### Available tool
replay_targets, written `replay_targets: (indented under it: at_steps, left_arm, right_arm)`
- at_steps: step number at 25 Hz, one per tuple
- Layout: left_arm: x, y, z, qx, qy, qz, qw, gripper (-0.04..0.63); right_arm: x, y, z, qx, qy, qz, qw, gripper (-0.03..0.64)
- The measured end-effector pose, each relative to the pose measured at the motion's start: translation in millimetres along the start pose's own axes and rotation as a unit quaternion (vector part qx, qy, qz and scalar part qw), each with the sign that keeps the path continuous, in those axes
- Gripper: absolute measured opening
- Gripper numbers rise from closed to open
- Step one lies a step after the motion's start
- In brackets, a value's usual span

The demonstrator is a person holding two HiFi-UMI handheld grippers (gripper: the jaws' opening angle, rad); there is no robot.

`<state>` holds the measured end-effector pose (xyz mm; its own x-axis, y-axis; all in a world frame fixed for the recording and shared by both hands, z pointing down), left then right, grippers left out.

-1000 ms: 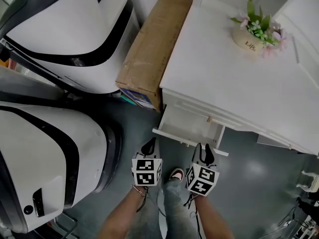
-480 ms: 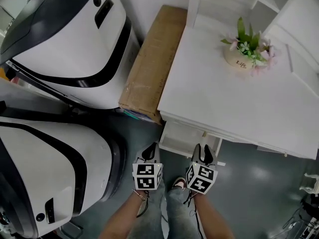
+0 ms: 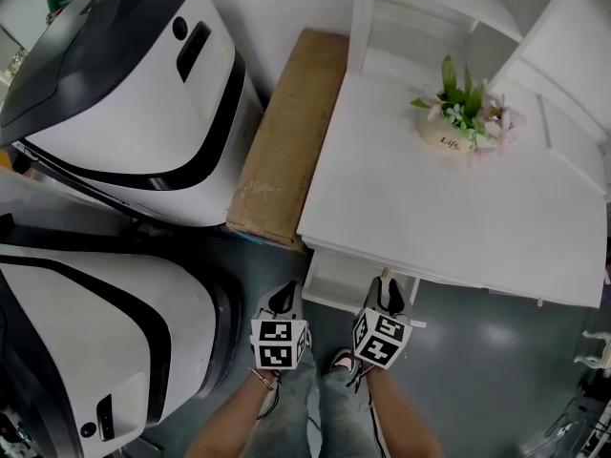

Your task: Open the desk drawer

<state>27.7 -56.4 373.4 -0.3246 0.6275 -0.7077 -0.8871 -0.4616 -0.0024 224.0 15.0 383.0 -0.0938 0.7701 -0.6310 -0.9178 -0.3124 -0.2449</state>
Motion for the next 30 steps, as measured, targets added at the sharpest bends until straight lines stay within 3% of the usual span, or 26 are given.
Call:
replay_targets:
  at_steps: [30]
  left_arm:
    - [-9, 8, -12, 0.000, 0.004, 0.006, 1.0000, 0.018]
  right_arm:
    - [-13, -5, -12, -0.010, 0.014, 0.024, 1.000, 0.084]
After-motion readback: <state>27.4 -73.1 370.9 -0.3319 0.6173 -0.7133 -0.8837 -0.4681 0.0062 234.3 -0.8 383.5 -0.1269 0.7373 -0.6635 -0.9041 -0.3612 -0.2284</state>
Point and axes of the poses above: the fingertips, and each gripper's own axes: x backward along the fingers, y to its left, z out of its underside, the point moved 2 cm from there along x, backward along the fingers, and after that the axes turned 13 degrees about -z, right-handed, at the moved point
